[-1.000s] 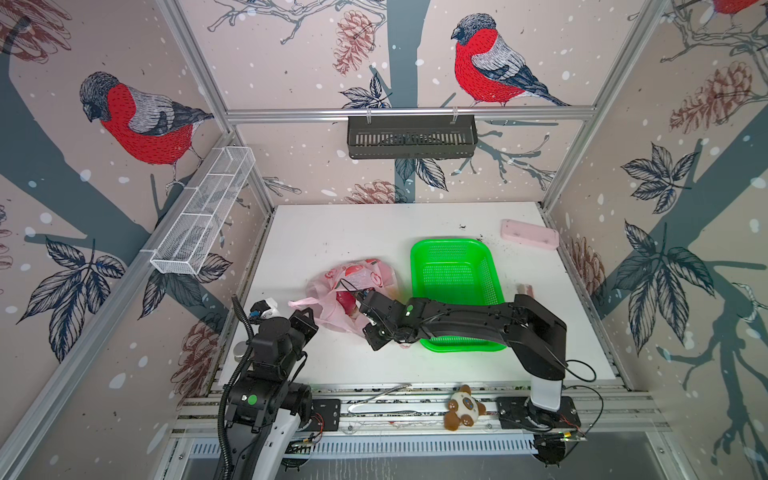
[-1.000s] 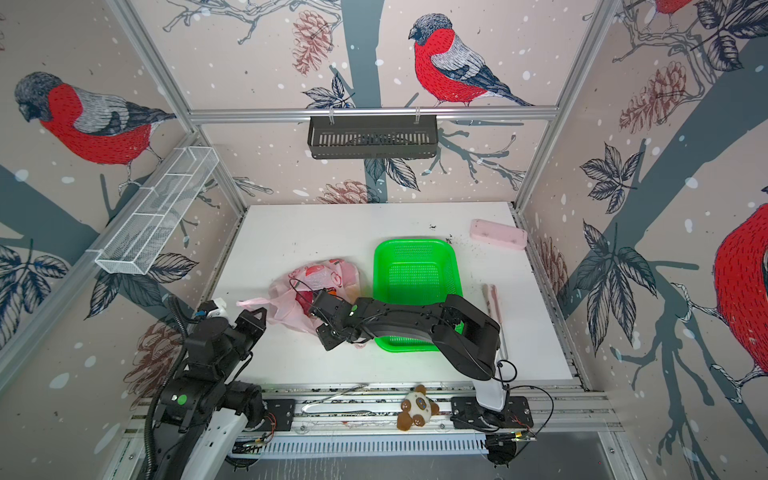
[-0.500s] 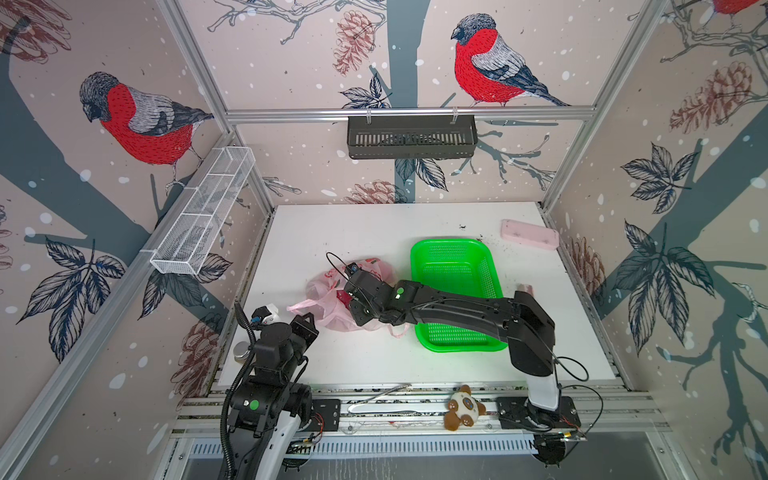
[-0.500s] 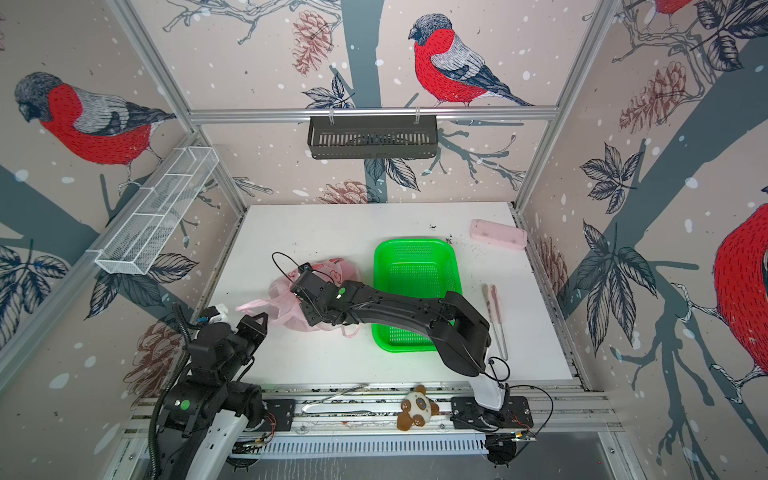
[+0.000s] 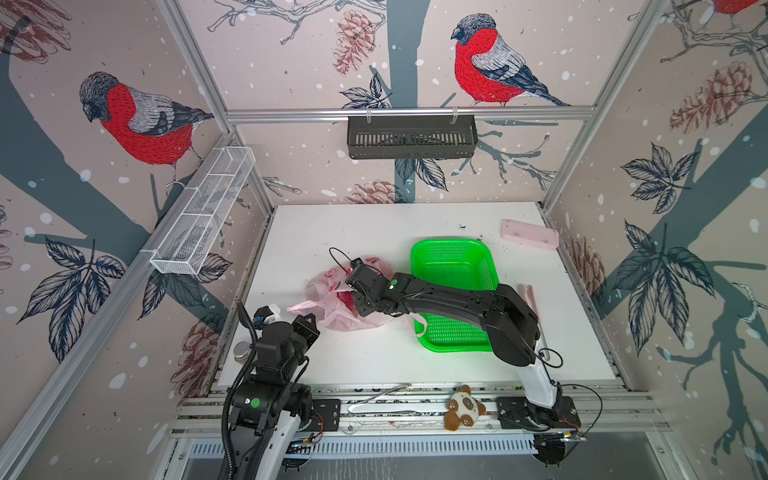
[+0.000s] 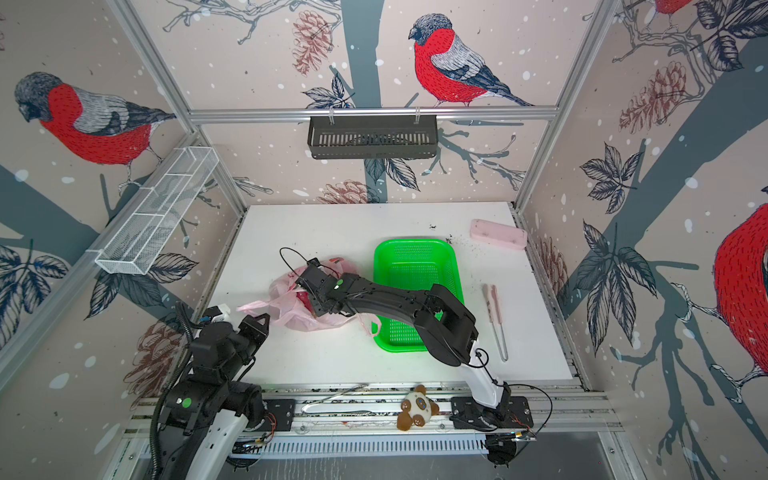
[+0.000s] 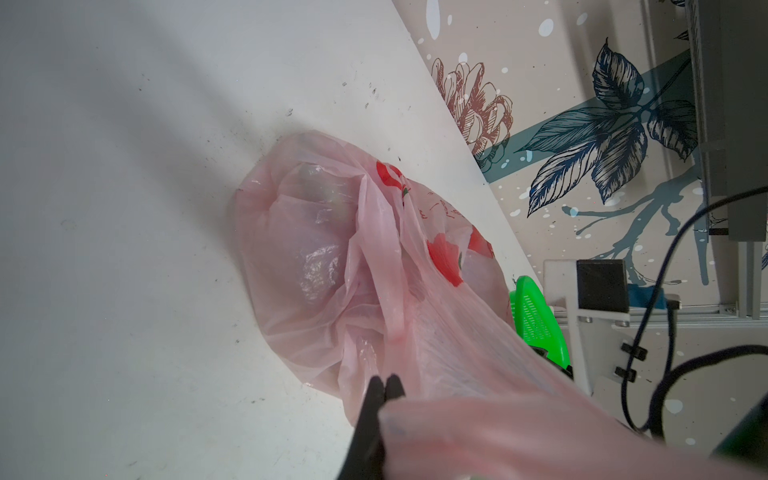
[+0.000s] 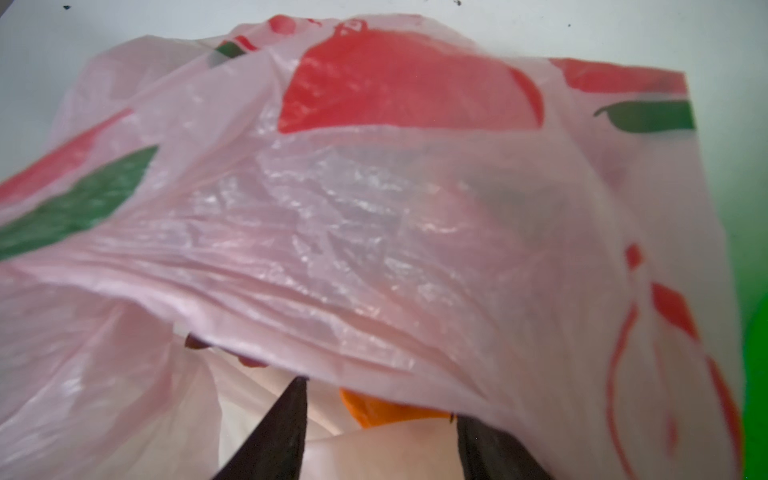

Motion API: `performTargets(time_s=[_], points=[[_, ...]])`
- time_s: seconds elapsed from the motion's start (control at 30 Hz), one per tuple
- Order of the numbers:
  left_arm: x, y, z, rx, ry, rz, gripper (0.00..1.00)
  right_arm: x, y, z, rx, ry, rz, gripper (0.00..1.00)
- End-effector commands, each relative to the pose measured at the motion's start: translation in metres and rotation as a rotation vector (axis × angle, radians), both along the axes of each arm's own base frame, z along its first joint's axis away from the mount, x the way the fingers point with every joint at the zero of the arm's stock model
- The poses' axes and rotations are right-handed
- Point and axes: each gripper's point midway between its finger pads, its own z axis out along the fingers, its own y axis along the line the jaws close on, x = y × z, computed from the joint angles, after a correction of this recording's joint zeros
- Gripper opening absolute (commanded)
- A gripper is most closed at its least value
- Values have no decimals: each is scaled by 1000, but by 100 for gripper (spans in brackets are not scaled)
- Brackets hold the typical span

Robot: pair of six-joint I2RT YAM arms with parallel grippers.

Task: Untie the knot of the plastic bag and take out the fruit
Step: 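Lower the right gripper into the bag toward the orange while the left holds, then close the right gripper on the orange inside the bag and lift it out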

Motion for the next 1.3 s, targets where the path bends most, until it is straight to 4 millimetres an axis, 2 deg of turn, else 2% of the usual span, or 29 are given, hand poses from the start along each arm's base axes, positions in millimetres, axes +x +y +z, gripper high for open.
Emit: performTargets(time_s=[0.0,0.43,1.0,1.13,1.27], points=[[0,1,-1,-7,6,13,0,1,-4,-5,-21,-1,1,63],[1,-1,-3,-11,10,2,0,-3,0,-22,-16,58,41,71],[8,-5,-11,-14,19,-16,0,-5,9,-49,-39,110,70,76],[9,-6,-12,-12,23,-20,0,-4,10,-55,-40,119,68,75],[10,-5,-12,-8,21,-16,0,-3,10,-54,-34,122,65,64]])
